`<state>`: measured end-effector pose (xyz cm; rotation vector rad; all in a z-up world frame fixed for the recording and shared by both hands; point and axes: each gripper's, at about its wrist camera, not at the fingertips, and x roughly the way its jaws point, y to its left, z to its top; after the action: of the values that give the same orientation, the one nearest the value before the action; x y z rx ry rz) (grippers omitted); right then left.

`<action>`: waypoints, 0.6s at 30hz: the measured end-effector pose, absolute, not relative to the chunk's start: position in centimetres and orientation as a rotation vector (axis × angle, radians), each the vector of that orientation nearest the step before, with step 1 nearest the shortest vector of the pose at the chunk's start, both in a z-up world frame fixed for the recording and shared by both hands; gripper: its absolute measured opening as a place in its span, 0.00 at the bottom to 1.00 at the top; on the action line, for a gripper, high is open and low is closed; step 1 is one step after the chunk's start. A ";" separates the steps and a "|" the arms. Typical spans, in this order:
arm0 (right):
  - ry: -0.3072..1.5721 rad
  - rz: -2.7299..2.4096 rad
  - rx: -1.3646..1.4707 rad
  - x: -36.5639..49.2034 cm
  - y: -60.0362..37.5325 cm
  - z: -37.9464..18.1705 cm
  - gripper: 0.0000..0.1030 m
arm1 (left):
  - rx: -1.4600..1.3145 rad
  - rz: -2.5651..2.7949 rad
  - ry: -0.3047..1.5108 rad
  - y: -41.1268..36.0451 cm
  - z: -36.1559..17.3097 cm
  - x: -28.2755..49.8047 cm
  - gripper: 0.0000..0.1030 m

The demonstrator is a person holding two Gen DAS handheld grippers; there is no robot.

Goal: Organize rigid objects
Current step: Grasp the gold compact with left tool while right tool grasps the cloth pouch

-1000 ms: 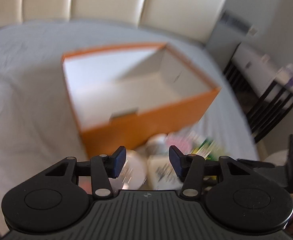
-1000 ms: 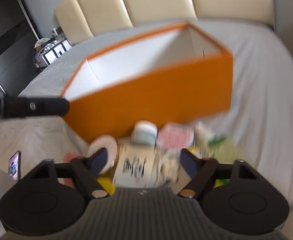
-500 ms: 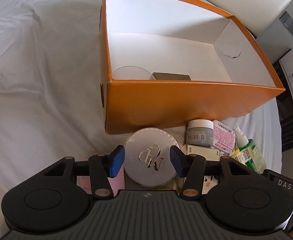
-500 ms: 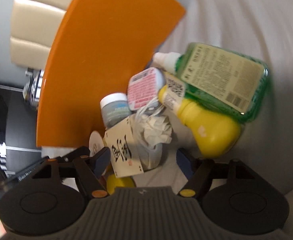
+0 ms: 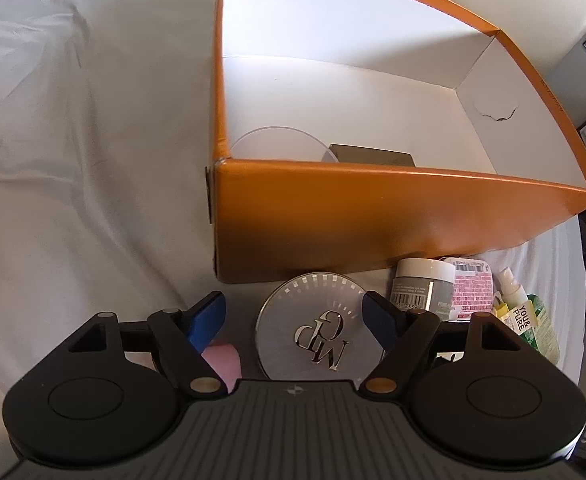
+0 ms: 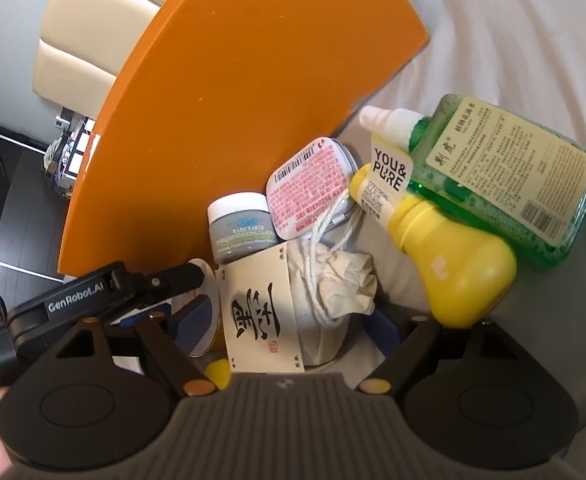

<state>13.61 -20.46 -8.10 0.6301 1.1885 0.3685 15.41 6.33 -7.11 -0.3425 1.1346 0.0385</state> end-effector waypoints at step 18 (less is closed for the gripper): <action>0.970 0.410 0.509 8.7 -20.3 -3.6 0.23 | -0.358 -0.044 1.024 6.1 -3.9 11.5 0.33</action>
<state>8.65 -20.30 -3.63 0.5087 0.9698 0.4100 11.54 6.11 -3.89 -0.3581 1.0245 -0.0439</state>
